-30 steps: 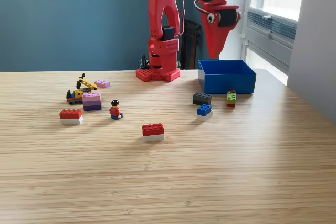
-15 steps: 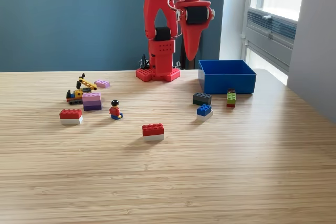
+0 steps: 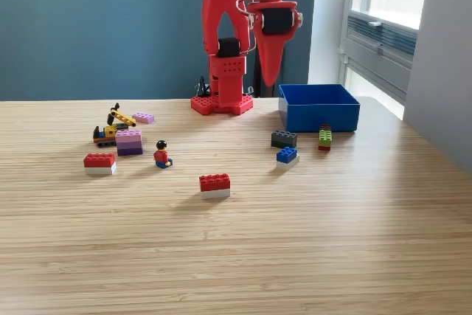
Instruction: Grasp a lego block and put it in the bin.
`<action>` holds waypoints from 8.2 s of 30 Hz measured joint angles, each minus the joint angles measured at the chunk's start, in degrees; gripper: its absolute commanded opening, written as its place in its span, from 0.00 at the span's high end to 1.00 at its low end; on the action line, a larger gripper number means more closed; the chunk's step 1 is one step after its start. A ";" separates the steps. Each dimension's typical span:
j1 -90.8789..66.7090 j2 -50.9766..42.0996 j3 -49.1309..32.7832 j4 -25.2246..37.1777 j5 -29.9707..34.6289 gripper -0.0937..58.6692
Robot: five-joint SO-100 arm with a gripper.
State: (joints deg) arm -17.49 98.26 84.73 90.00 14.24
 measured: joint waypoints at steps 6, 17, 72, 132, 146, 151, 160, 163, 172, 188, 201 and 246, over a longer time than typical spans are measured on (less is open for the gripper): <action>0.00 0.00 0.97 -1.32 0.00 1.00; 1.32 0.00 1.32 -1.76 -1.05 1.00; 47.81 -0.18 10.81 -25.93 -34.89 0.97; 52.03 -36.74 -14.50 -21.88 -37.62 1.00; 51.77 -36.83 -19.16 -14.77 -29.79 1.00; 48.25 -36.83 -20.57 -8.53 -25.49 1.00; 39.37 -35.51 -23.99 0.09 -17.40 1.00; 35.68 -31.11 -21.88 0.18 -15.56 1.00; 22.06 -14.24 -9.93 0.18 -11.43 1.00; -18.46 0.35 5.36 1.93 -0.26 1.00; -44.03 0.44 8.79 5.80 5.89 1.00; 3.52 0.44 -2.46 5.80 -15.12 0.74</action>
State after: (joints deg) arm -13.97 98.70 82.27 95.80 -0.88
